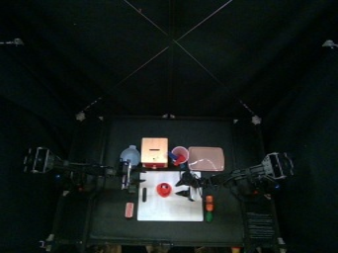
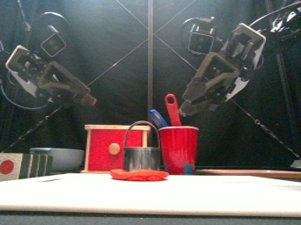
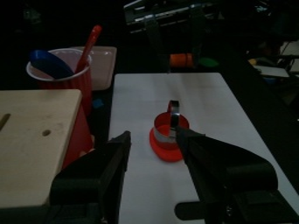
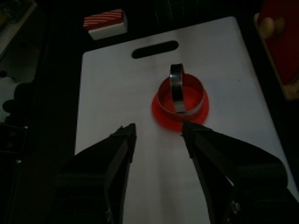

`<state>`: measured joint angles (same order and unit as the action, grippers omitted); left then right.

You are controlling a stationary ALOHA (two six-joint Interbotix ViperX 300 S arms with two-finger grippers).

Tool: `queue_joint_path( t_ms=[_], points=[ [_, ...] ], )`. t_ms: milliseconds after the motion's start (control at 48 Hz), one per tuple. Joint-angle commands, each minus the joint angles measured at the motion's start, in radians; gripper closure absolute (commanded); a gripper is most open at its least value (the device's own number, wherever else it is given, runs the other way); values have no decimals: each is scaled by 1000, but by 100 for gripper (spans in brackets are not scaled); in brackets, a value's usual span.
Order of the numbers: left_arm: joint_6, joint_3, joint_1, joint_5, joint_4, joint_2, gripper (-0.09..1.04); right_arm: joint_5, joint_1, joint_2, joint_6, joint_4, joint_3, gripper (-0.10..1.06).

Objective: Get the cutter from the drawer then cut the dough then place the extra dough in the bowl
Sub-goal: Cut the dough

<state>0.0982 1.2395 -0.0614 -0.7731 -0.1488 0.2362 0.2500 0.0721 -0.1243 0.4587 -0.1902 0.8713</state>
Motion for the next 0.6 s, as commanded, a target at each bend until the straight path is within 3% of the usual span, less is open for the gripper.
queue_joint_path(
  t_ms=[21, 167, 312, 438, 479, 604],
  points=[
    [-2, -40, 17, -63, -2, -60, 11, 67, -23, -31, -3, 5, 14, 14],
    [-2, -52, 37, -123, -2, -118, 11, 146, -46, -34, -3, 12, 51, 14],
    [-3, -60, 55, -181, 2, -173, 11, 252, -43, -28, -8, 58, 100, 14],
    [-9, -63, 63, -225, 2, -209, 11, 327, -35, -25, -20, 138, 147, 14],
    [-9, -64, 64, -236, 2, -216, 12, 350, -23, -23, -41, 167, 158, 14],
    [-9, -64, 66, -252, 3, -232, 12, 385, 3, -2, -187, 322, 170, 14]
  ],
)
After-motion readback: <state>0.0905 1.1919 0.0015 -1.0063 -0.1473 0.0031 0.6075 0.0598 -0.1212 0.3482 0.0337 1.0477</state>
